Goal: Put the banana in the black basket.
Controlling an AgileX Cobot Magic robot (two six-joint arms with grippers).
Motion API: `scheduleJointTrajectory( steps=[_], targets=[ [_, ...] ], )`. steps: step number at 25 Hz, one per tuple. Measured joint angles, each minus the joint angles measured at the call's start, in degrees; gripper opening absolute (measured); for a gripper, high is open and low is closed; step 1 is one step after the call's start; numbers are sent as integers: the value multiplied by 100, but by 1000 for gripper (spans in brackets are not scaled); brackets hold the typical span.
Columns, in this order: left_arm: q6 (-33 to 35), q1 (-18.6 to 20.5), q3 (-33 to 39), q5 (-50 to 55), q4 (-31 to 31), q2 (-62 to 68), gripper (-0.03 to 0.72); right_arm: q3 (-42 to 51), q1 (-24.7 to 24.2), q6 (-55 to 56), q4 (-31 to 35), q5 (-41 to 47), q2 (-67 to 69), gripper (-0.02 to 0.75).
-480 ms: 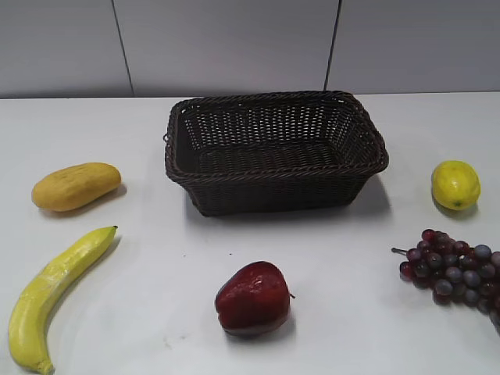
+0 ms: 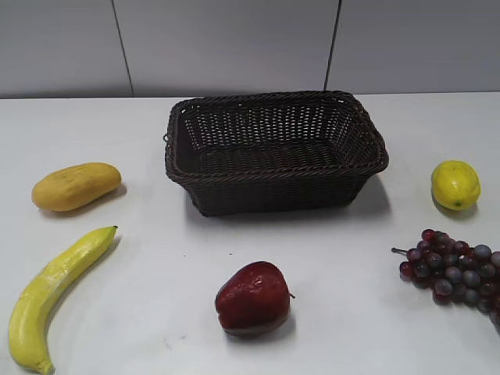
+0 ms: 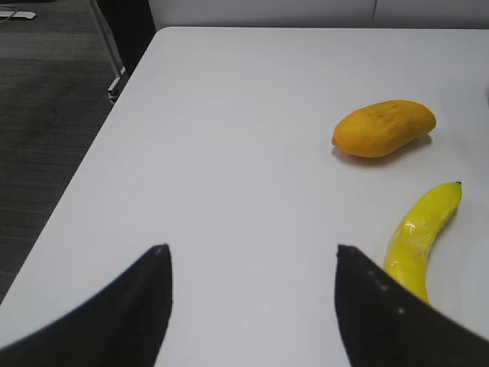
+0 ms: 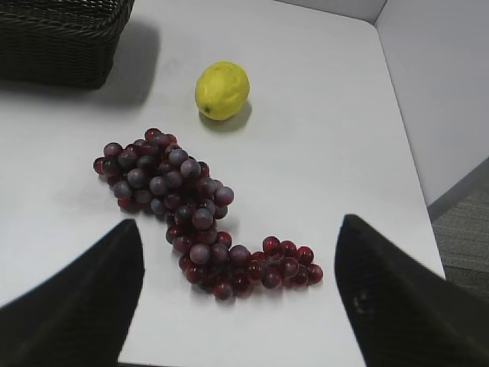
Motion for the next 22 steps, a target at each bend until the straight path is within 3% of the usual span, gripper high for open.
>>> scheduleJointTrajectory(
  steps=[22],
  targets=[
    [0,0,0,0,0,0,492,0,0,0,0,0,0,593]
  ],
)
